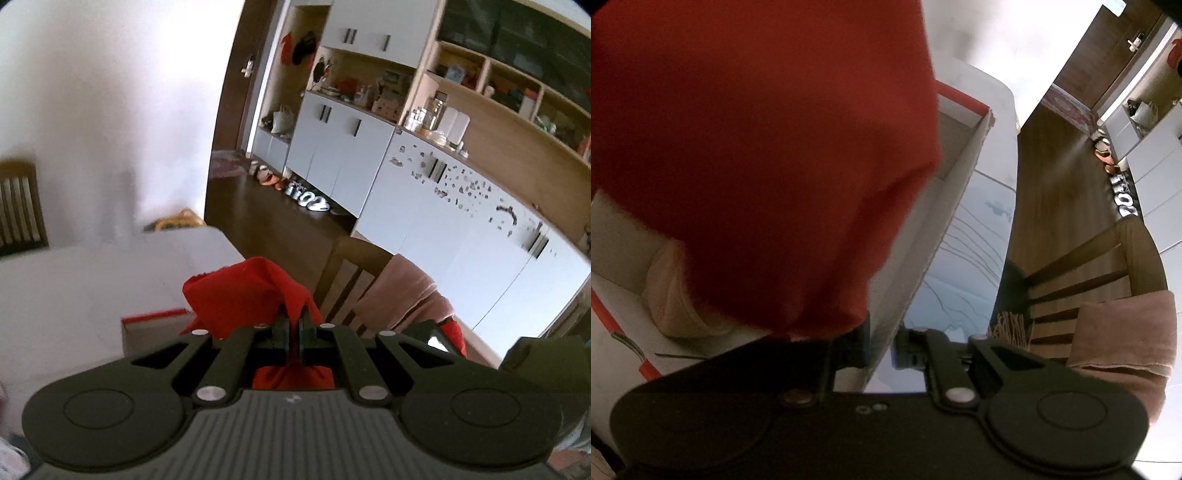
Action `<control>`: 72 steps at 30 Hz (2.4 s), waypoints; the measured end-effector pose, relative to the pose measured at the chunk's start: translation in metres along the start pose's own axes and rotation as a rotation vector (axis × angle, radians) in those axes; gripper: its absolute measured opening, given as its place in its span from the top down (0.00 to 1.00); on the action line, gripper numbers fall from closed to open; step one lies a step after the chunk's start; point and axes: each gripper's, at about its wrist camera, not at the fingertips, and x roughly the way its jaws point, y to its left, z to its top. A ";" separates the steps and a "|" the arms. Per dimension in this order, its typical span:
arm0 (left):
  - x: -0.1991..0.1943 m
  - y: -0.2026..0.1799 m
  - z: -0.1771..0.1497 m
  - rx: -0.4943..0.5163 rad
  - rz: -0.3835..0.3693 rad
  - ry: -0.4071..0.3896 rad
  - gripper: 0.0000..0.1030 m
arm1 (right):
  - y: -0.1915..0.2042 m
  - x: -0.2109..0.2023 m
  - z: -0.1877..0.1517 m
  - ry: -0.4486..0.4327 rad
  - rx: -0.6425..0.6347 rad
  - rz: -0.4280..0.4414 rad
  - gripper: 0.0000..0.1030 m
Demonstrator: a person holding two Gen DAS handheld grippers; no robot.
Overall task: Organize objects
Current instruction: 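Lift the red bag with the left gripper and carry it to the box, then open the left gripper to release the red bag onto the scarf, then grasp the red bag's strap with the left gripper and tuck it into the box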
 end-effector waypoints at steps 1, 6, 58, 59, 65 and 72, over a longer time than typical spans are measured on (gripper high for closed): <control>0.007 0.006 -0.004 -0.025 -0.004 0.013 0.96 | 0.000 0.000 0.000 0.000 0.000 0.001 0.90; 0.044 0.035 -0.034 -0.091 -0.031 0.128 0.96 | 0.000 0.000 -0.001 -0.002 -0.004 0.003 0.90; -0.005 0.082 -0.083 -0.123 0.149 0.110 0.31 | 0.001 0.005 0.001 0.019 -0.027 0.007 0.90; -0.007 0.090 -0.082 -0.112 0.181 0.112 0.31 | 0.001 0.005 0.001 0.019 -0.028 0.006 0.90; 0.011 0.132 -0.096 -0.102 0.307 0.209 0.31 | 0.002 0.005 0.001 0.020 -0.030 0.005 0.90; 0.042 0.141 -0.108 -0.055 0.311 0.265 0.34 | 0.001 0.005 0.002 0.025 -0.028 0.007 0.90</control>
